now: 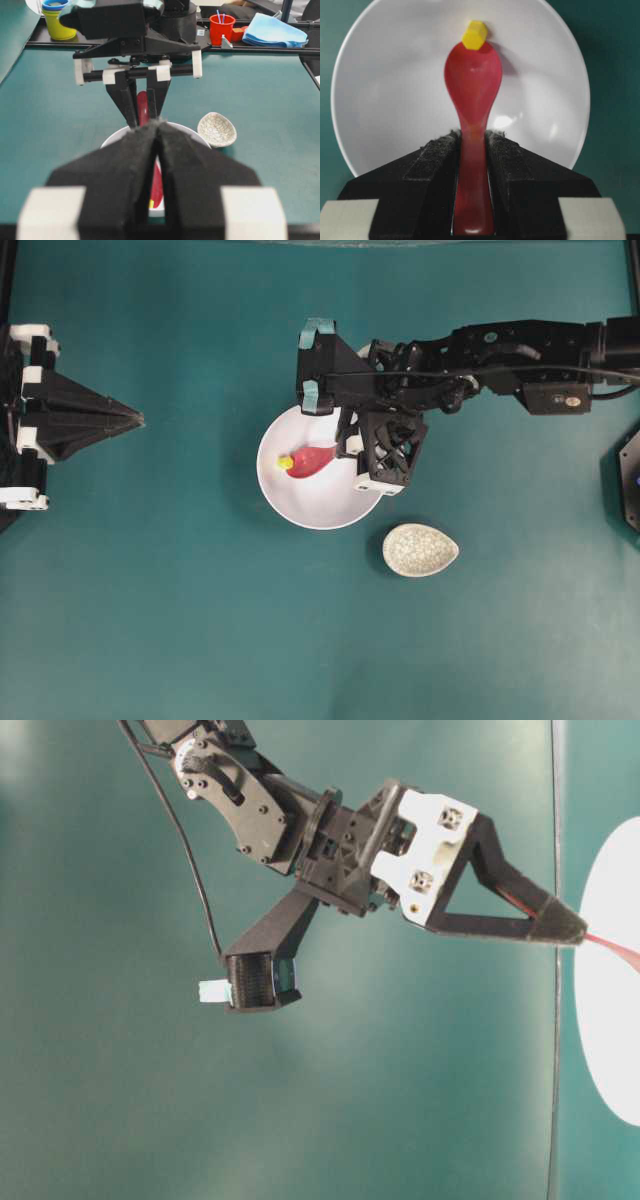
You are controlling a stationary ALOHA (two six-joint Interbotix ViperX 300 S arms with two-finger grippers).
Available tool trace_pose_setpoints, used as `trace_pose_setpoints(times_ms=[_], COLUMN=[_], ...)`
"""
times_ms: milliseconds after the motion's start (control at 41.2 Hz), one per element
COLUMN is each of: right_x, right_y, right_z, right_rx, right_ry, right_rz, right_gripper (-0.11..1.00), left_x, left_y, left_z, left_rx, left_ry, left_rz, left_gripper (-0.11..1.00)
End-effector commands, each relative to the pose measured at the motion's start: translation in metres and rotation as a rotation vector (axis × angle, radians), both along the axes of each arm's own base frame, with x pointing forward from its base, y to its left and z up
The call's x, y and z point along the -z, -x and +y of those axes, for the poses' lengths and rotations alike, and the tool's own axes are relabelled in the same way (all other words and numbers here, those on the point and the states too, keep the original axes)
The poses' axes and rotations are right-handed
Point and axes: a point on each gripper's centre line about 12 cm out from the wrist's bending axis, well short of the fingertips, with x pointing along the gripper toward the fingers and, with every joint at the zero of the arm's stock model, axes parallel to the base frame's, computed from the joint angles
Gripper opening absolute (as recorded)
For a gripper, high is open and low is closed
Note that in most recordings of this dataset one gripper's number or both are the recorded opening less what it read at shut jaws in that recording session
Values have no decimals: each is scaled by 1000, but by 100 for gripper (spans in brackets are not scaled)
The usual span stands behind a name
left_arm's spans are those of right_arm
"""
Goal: Scoop the yellow hexagonal prism block from the bowl with a spoon using the right arm.
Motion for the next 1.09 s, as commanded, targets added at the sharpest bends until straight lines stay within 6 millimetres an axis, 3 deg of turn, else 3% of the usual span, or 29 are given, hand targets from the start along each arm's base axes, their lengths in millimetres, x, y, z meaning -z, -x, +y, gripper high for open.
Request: trace_pose_setpoints(times_ms=[0,1067], right_x=[-11,-7], right_y=[-3,-6], right_z=[0,6], right_rx=[8,30], right_ry=[-3,-9], right_rz=[-40,-96], right_gripper=[25,25], left_x=[-9,-10], left_y=[-3,-3], left_z=[0,0], left_rx=[-1,-1], left_ry=[-5,-5], left_rz=[-27,-31], left_gripper=[3,3])
